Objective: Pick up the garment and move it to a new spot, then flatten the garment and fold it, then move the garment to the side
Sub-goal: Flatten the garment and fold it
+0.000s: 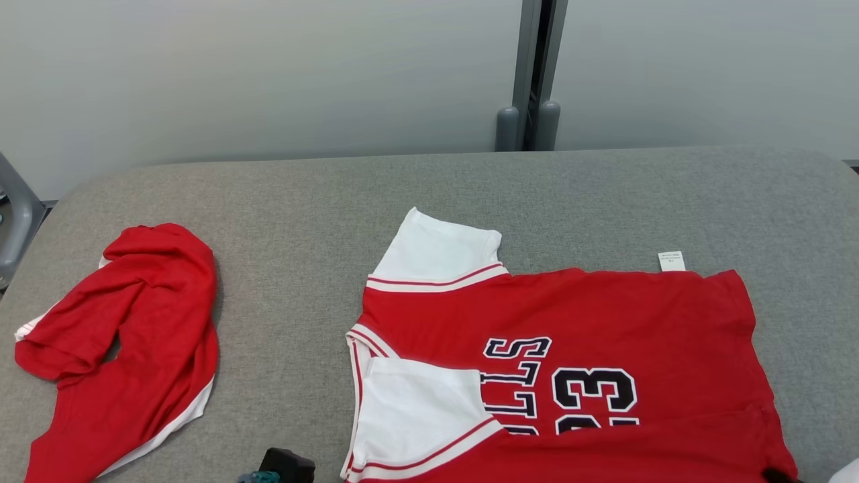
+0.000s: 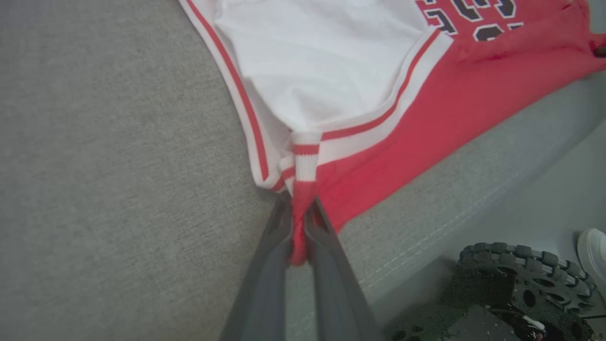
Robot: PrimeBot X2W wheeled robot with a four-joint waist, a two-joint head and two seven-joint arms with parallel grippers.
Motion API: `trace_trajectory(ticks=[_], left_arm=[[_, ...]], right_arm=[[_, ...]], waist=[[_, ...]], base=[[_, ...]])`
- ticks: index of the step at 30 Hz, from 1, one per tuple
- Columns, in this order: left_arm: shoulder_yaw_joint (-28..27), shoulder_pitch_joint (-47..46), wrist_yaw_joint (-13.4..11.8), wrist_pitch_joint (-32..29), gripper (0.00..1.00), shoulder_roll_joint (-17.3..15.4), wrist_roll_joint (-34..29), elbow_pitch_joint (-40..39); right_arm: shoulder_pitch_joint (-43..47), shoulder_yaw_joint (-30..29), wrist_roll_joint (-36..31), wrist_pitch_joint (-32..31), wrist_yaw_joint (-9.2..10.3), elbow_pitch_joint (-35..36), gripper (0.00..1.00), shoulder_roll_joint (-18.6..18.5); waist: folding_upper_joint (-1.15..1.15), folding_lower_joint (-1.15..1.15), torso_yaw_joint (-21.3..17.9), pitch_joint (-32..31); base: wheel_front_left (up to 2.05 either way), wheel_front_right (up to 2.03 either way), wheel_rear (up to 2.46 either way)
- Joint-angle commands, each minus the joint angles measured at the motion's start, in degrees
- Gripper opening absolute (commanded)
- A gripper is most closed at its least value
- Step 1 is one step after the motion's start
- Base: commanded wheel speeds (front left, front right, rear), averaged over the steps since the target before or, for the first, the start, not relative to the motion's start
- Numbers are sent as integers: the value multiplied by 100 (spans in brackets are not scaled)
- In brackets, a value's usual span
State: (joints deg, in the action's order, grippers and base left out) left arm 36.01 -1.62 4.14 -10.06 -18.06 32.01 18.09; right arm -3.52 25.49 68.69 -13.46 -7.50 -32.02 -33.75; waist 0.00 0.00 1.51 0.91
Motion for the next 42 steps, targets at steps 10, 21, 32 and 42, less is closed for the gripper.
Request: trace_trajectory(ticks=[10, 21, 32, 42], left_arm=[[0, 269, -228, -305, 100, -310, 41, -599], [-644, -37, -741, 833, 100, 9, 70, -896], [-2325, -614, -647, 2523, 100, 1464, -1558, -503], [-2454, -723, -680, 2525, 100, 1503, -1844, -193]], right_arm=[[109, -281, 95, 56, 1, 47, 100, 2], [-400, -635, -906, 1536, 1, 173, 100, 19], [-469, -2147, -4504, 2876, 1, 2246, 100, 2232], [-545, -2189, -4963, 2877, 1, 2238, 100, 2510]], waist=[[0, 0, 30, -94], [0, 0, -37, -149], [0, 0, -337, 452], [0, 0, -541, 675]], base=[[0, 0, 0], [0, 0, 0], [0, 0, 0], [0, 0, 0]])
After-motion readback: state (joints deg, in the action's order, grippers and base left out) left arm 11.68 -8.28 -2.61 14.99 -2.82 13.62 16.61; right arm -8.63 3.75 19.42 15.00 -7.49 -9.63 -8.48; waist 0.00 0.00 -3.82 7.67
